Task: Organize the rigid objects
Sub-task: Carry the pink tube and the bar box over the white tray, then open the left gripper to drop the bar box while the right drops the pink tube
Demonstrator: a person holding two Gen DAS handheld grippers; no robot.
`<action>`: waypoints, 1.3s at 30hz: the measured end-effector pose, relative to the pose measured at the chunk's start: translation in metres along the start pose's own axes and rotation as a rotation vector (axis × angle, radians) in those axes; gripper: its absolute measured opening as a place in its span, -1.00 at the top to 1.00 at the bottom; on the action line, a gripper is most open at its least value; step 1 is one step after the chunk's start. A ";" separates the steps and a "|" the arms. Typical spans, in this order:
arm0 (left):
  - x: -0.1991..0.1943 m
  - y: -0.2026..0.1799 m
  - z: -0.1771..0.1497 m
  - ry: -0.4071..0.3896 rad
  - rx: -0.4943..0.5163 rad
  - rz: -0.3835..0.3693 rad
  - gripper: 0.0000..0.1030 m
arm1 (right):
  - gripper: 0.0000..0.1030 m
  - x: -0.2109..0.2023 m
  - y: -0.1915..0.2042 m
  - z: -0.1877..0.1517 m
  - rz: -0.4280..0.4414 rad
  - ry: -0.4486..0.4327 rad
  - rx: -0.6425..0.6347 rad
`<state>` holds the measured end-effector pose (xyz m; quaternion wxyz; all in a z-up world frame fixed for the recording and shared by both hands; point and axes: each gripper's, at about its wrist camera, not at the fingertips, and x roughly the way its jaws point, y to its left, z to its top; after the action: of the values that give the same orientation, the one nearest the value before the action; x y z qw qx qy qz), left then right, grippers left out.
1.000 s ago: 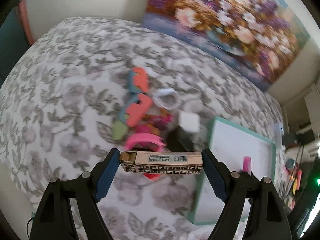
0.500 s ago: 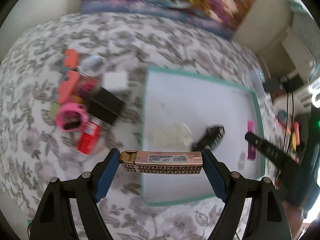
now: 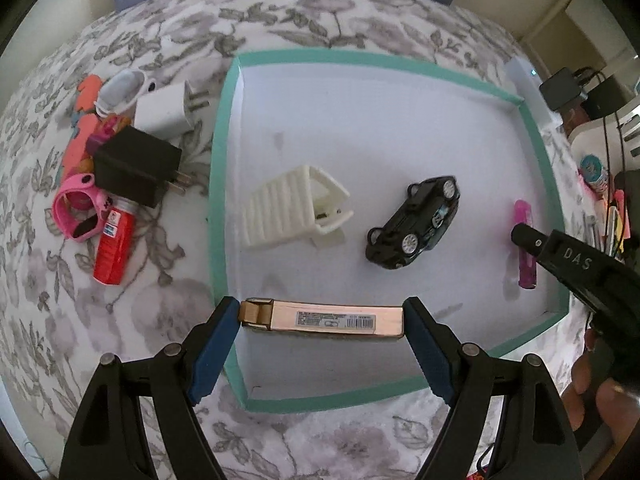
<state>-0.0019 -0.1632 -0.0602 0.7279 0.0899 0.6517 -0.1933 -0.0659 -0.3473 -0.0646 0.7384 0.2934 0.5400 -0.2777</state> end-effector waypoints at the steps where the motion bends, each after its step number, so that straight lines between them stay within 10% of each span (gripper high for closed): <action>1: 0.002 0.000 0.000 0.006 -0.002 -0.002 -0.61 | 0.58 0.001 0.000 0.000 0.002 0.004 0.000; 9: -0.001 -0.004 0.003 0.000 -0.008 -0.023 -0.62 | 0.50 0.000 0.001 -0.002 -0.012 0.002 0.008; 14: -0.013 0.005 0.006 -0.012 -0.009 -0.038 -0.63 | -0.08 -0.006 0.006 -0.001 -0.020 -0.011 -0.005; 31: -0.042 0.058 0.013 -0.097 -0.169 0.005 -0.74 | -0.99 -0.011 0.035 -0.006 -0.033 -0.043 -0.106; 39: -0.051 0.082 0.011 -0.123 -0.253 -0.014 -0.74 | -1.00 -0.010 0.036 -0.006 -0.058 -0.032 -0.101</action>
<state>0.0371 -0.0849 -0.0187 0.7707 -0.0191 0.6255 -0.1198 -0.0461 -0.3181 -0.0520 0.7524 0.2354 0.5498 -0.2760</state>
